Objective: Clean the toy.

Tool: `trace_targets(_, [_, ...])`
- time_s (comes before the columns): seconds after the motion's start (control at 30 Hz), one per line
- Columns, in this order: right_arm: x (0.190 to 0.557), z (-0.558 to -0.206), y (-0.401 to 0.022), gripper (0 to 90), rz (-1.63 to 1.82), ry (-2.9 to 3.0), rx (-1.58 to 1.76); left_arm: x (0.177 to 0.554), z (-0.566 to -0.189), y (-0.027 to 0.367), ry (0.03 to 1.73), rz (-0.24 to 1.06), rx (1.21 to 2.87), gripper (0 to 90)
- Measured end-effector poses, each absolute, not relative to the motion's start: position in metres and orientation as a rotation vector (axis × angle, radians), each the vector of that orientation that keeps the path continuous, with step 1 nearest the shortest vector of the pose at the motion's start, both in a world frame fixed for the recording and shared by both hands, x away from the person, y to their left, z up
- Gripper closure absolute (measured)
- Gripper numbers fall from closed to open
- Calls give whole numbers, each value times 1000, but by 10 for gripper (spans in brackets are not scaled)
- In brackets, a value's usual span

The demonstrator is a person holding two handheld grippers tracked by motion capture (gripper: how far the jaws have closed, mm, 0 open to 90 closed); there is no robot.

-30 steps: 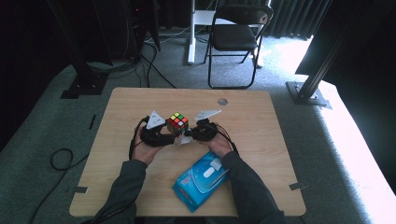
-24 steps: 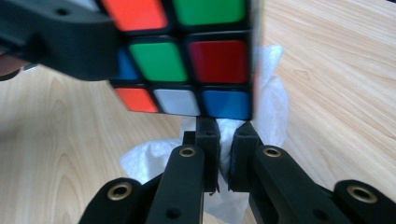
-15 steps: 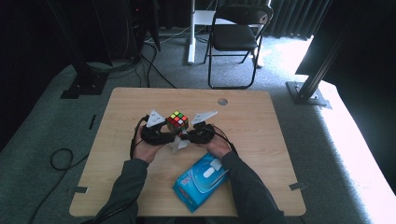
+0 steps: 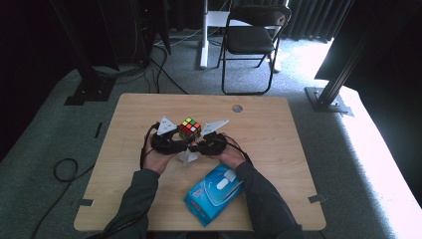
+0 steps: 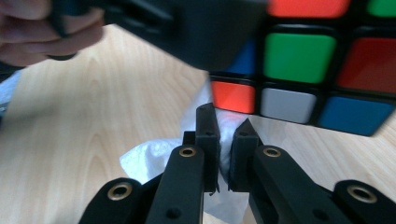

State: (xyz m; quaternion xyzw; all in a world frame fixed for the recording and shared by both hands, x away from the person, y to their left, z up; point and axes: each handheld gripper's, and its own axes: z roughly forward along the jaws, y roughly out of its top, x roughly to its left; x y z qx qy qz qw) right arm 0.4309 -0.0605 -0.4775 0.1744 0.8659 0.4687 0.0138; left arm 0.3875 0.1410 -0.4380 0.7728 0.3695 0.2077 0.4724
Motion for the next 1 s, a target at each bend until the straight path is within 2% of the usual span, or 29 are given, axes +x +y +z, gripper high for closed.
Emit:
trace_targets(0.53, [441, -476, -72, 859, 1434, 2511, 768, 385, -433, 141, 893, 473, 1870, 346])
trace_targets(1.0, [431, -475, -65, 859, 1494, 2604, 581, 389, -435, 145, 922, 472, 1849, 346])
